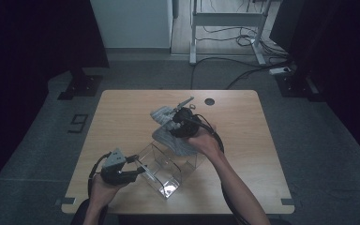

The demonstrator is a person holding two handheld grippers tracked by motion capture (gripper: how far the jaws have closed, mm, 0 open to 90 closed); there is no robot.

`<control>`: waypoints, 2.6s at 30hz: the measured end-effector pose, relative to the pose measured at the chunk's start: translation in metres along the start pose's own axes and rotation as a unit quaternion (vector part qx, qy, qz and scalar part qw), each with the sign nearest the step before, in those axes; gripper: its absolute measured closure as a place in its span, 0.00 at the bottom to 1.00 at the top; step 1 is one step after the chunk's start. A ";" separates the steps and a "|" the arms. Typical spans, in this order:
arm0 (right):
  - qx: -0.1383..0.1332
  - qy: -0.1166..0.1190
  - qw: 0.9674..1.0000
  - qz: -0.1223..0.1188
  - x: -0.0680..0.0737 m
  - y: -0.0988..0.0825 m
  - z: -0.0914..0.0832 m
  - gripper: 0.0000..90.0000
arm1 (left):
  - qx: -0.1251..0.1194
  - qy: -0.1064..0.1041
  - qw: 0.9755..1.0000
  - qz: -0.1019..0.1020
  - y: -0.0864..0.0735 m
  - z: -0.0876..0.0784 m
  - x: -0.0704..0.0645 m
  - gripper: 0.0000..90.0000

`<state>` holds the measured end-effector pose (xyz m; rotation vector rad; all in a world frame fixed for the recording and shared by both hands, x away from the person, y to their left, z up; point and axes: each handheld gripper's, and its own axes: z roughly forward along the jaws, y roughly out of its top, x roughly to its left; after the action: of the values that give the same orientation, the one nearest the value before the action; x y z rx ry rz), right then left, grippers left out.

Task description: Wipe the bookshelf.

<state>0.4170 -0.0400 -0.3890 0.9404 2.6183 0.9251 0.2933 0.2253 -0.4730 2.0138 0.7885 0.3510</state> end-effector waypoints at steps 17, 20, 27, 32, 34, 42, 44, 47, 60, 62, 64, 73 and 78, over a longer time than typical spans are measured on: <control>0.049 -0.018 0.999 -0.005 0.001 0.000 0.034 0.76 | 0.002 0.004 1.000 -0.001 0.001 0.001 -0.001 0.48; 0.054 -0.024 0.998 -0.016 0.003 -0.001 0.032 0.76 | 0.002 0.004 1.000 -0.003 0.001 0.001 -0.001 0.48; 0.054 -0.018 0.998 -0.016 0.001 -0.009 0.024 0.75 | 0.003 0.005 1.000 -0.004 0.001 0.001 -0.001 0.48; 0.054 -0.013 0.998 -0.012 0.000 -0.017 0.018 0.75 | 0.002 0.005 1.000 -0.005 0.001 0.002 -0.001 0.48; 0.053 -0.011 0.998 -0.014 0.000 -0.023 0.014 0.74 | 0.003 0.006 1.000 -0.006 0.001 0.002 0.000 0.48; 0.046 -0.007 0.999 -0.010 0.000 -0.039 0.004 0.74 | 0.004 0.006 1.000 -0.005 0.001 0.002 0.000 0.48; 0.043 -0.006 0.999 -0.009 0.000 -0.043 0.001 0.74 | 0.004 0.006 1.000 -0.005 0.001 0.002 0.000 0.48; 0.041 -0.002 0.999 -0.006 0.000 -0.048 -0.001 0.74 | 0.004 0.006 1.000 -0.005 0.001 0.002 0.000 0.48; 0.031 0.011 0.999 0.001 -0.003 -0.079 -0.016 0.74 | 0.003 0.005 1.000 -0.005 0.001 0.002 0.000 0.48; 0.029 0.010 1.000 0.001 -0.003 -0.083 -0.016 0.74 | 0.003 0.005 1.000 -0.005 0.001 0.002 0.000 0.48; 0.029 0.011 1.000 0.004 -0.003 -0.086 -0.017 0.74 | 0.004 0.005 1.000 -0.005 0.001 0.002 0.000 0.48; 0.030 0.014 0.999 0.005 -0.003 -0.100 -0.019 0.74 | 0.003 0.005 1.000 -0.005 0.001 0.002 0.000 0.48; 0.031 0.015 0.999 0.011 -0.003 -0.110 -0.017 0.74 | 0.003 0.005 1.000 -0.006 0.001 0.002 0.000 0.48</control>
<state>0.3580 -0.1165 -0.4447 0.9797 2.6818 0.8733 0.2942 0.2239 -0.4732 2.0134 0.8077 0.3537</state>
